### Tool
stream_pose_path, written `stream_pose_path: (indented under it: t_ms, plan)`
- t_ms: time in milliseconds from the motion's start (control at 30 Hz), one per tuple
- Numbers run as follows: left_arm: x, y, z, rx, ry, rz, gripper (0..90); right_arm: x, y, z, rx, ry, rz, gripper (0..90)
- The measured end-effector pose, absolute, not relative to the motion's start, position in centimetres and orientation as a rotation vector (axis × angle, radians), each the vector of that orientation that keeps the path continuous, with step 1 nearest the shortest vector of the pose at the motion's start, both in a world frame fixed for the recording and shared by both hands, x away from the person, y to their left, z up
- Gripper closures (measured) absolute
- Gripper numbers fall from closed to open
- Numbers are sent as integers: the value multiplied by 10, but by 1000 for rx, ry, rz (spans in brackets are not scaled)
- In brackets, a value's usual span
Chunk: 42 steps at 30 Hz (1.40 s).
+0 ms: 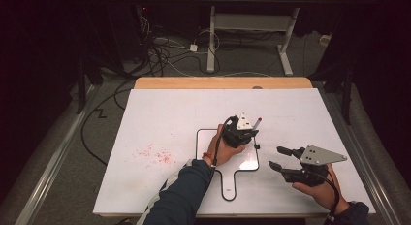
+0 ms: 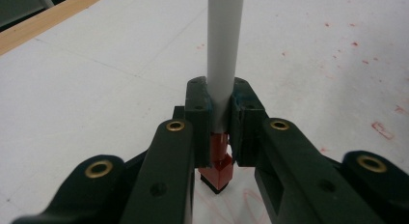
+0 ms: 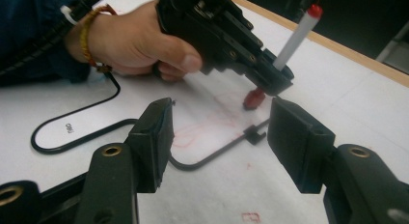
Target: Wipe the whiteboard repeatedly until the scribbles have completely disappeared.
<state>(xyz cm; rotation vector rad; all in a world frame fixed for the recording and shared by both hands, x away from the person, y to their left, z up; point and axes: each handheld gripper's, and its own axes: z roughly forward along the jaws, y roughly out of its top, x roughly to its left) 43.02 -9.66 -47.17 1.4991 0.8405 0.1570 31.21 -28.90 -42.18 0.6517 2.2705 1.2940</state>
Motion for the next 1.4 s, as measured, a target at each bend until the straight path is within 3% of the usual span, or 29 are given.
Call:
stream_pose_path:
  t_ms: [200,567,967,1233,1400]
  plan:
    - [434,-84,-472,1491,868,145,786,311,-289,-424,635,2282,1282,432]
    - [408,-64,-475,1510,825,137,786,306,-289,-422,626,2284,1265,430]
    - [391,-99,-472,1584,730,73,787,308,-293,-423,634,2283,1260,427]
    - [410,-75,-472,1550,828,169,787,307,-296,-421,642,2270,1250,428]
    - [408,-73,-472,1548,829,134,787,308,-293,-422,631,2277,1243,427]
